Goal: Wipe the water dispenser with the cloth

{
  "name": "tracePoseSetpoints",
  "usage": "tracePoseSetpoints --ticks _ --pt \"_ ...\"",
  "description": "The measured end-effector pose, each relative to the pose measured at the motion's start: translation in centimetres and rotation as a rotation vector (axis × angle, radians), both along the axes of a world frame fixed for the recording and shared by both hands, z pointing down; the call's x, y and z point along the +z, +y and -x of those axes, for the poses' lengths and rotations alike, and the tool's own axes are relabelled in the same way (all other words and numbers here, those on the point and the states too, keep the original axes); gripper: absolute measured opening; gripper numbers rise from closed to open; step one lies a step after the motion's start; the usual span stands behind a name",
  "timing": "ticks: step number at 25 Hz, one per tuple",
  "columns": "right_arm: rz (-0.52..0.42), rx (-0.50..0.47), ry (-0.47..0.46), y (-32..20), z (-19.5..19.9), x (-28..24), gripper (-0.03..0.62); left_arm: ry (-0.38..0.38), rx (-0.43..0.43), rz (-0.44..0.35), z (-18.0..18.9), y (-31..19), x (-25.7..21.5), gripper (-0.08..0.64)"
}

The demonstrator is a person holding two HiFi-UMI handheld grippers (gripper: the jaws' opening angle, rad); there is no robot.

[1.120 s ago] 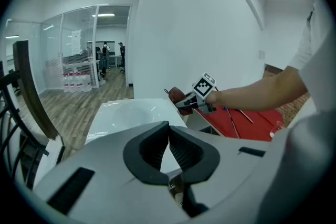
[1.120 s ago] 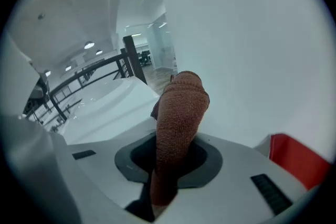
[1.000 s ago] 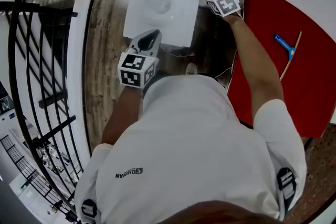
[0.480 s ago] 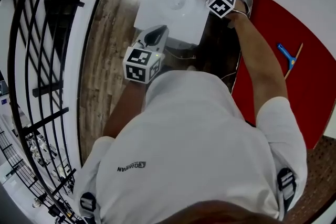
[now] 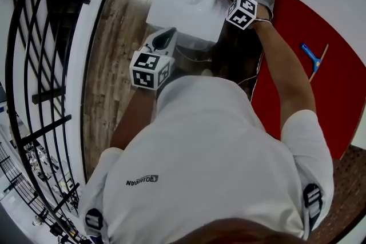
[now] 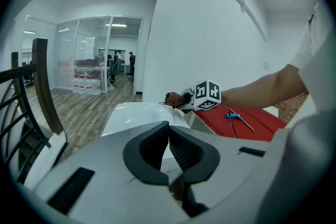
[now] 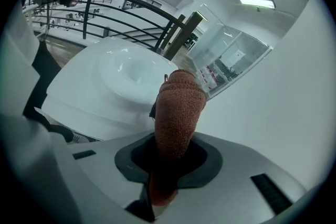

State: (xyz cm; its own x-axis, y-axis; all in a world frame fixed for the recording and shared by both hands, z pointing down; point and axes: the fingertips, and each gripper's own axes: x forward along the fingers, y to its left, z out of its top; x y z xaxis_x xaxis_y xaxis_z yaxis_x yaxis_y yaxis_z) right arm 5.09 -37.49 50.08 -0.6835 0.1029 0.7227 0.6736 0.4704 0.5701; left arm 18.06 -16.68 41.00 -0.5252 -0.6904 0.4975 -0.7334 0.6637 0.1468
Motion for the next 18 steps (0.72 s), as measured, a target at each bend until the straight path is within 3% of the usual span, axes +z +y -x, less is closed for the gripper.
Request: tracePoseSetpoints --ticks 9,18 --pt "-0.047 -0.149 0.014 3.6 -5.6 0.2 0.072 0.003 -0.043 -0.021 0.1 1.0 0.2 0.000" --pt "0.016 -0.138 0.090 5.9 -11.4 0.2 0.072 0.001 -0.024 -0.011 0.1 2.5 0.3 0.001"
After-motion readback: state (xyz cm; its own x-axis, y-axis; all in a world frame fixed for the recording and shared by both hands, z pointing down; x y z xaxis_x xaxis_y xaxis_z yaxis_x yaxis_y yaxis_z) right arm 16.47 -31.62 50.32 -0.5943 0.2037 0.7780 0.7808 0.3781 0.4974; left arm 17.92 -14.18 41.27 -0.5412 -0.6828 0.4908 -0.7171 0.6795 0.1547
